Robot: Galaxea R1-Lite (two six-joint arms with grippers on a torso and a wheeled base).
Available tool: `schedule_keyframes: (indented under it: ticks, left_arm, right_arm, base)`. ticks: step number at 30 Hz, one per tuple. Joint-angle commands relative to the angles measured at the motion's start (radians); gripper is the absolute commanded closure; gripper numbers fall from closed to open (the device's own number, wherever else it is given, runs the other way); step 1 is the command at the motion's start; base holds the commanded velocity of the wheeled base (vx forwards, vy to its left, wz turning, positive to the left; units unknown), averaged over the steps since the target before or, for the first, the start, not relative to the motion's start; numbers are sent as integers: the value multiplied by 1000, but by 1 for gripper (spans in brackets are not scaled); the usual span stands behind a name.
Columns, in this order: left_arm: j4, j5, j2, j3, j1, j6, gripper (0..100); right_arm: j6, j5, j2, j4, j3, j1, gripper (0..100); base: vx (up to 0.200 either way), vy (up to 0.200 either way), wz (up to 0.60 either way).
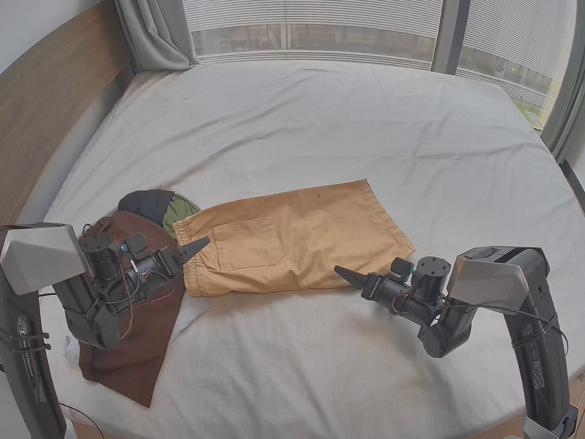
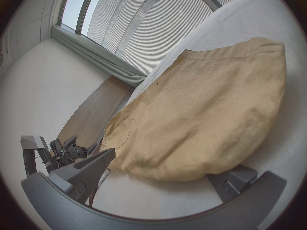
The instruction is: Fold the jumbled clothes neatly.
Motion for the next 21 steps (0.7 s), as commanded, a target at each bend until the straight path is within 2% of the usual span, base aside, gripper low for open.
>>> schedule_keyframes:
  ticks: [1,6,19,20,21]
  left_arm:
    - [0,-1,-1,-1,0,-1,0]
    - [0,-1,2,-1,0,-2,0]
    - [0,-1,0,0,2,-7,0]
    - [0,-1,-1,-1,2,-7,0]
    - [0,-1,0,-1,2,-6,0]
  right_arm:
    - [21,-11,35,5,-36,14,0]
    - [73,-31,47,5,-65,18,0]
    - [80,-54,62,5,-94,15,0]
    - [80,-54,62,5,-94,15,100]
    - [81,-54,62,5,-94,14,100]
  base:
    - [0,0,0]
    - [0,0,0]
    - [0,0,0]
    - [0,0,0]
    - [0,0,0]
